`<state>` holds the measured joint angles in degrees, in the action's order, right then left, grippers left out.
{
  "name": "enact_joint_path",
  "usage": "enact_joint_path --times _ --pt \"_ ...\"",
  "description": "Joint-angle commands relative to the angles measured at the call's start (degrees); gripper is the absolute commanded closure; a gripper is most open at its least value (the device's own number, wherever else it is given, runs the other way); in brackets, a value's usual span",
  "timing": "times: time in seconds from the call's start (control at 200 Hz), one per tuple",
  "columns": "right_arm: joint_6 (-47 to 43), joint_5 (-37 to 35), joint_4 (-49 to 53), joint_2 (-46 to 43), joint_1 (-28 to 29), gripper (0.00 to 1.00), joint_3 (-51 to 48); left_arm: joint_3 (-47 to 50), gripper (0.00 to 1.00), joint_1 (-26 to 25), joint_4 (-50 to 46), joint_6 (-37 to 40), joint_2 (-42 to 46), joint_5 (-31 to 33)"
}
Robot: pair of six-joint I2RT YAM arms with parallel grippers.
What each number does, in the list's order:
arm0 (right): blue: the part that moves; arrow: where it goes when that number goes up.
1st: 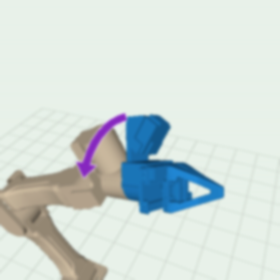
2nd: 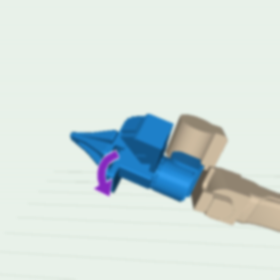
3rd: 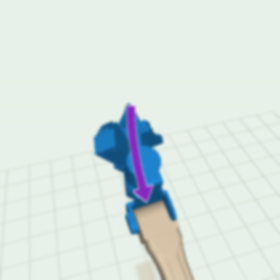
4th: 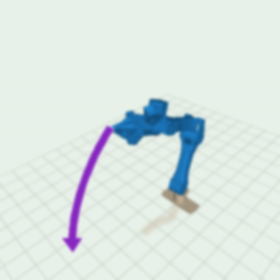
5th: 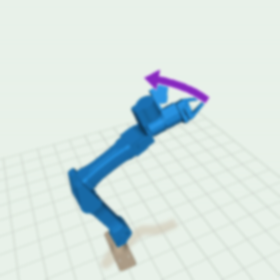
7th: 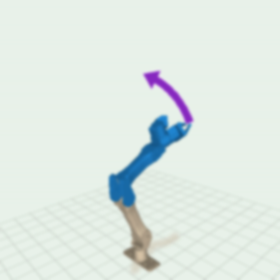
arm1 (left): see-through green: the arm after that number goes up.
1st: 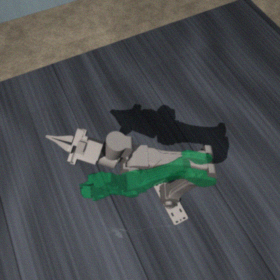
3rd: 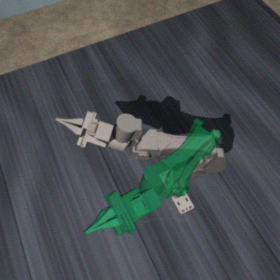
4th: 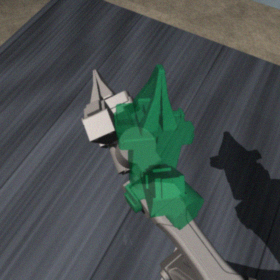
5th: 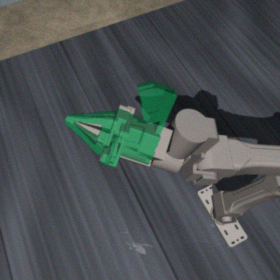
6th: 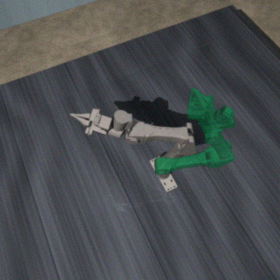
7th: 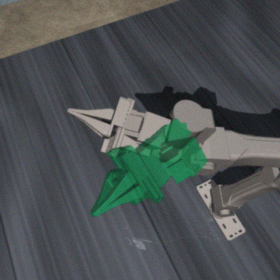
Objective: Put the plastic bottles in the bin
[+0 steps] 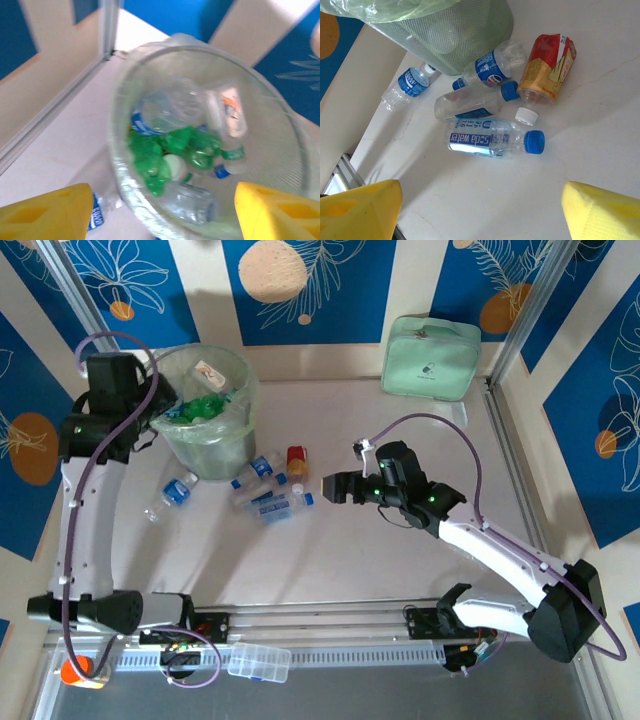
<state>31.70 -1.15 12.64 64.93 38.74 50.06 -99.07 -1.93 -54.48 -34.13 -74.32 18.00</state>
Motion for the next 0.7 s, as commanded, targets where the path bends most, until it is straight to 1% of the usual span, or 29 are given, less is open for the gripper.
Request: enact_joint_path --times 0.0,0.09,0.165,0.245,0.35,0.435,0.445,0.46,0.505,0.51,0.52,0.615,0.695 --pt "-0.3 -1.2 0.3 -1.8 1.0 0.17 0.1 5.4 0.27 5.1 -2.1 -8.0 1.1 3.2" --pt "-0.3 -1.6 0.2 -1.8 1.4 0.17 0.1 13.7 0.27 9.6 -1.8 -17.2 2.8 -2.2" --pt "-0.4 -1.7 0.5 -1.9 1.7 0.17 0.3 22.4 0.27 13.2 1.6 -23.5 4.7 -8.2" --pt "-0.5 -2.0 0.7 -2.2 1.9 0.17 0.3 29.6 0.26 16.7 4.9 -27.5 5.2 -12.6" --pt "-0.4 -1.9 0.6 -2.4 2.2 0.17 -0.1 35.4 0.22 20.4 8.2 -31.0 3.5 -18.5" --pt "-0.1 -1.7 0.0 -1.9 2.3 0.17 -0.6 38.8 0.17 21.3 10.6 -34.5 1.8 -21.8" --pt "-0.1 -1.7 0.0 -1.8 2.3 0.17 -0.7 39.2 0.15 21.4 11.0 -35.1 1.6 -22.1" --pt "0.0 -1.6 -0.1 -1.7 2.3 0.17 -0.7 39.8 0.10 21.4 11.4 -35.9 1.5 -22.4" --pt "0.1 -1.5 -0.4 -1.3 2.3 0.17 -0.7 41.9 0.04 21.4 13.4 -38.8 0.8 -23.3" --pt "0.1 -1.5 -0.5 -1.2 2.3 0.17 -0.7 42.1 0.02 21.4 13.7 -39.1 0.7 -23.4" --pt "0.1 -1.4 -0.5 -1.1 2.3 0.17 -0.6 42.6 0.00 21.4 14.1 -39.7 0.6 -23.6" --pt "0.2 -1.0 -0.9 -0.4 2.5 0.17 -0.3 46.6 0.01 21.3 19.5 -46.2 -1.1 -25.1" --pt "-0.1 -1.0 -0.8 -0.2 2.7 0.17 -0.2 48.4 0.01 20.5 22.1 -50.3 -1.7 -23.8"
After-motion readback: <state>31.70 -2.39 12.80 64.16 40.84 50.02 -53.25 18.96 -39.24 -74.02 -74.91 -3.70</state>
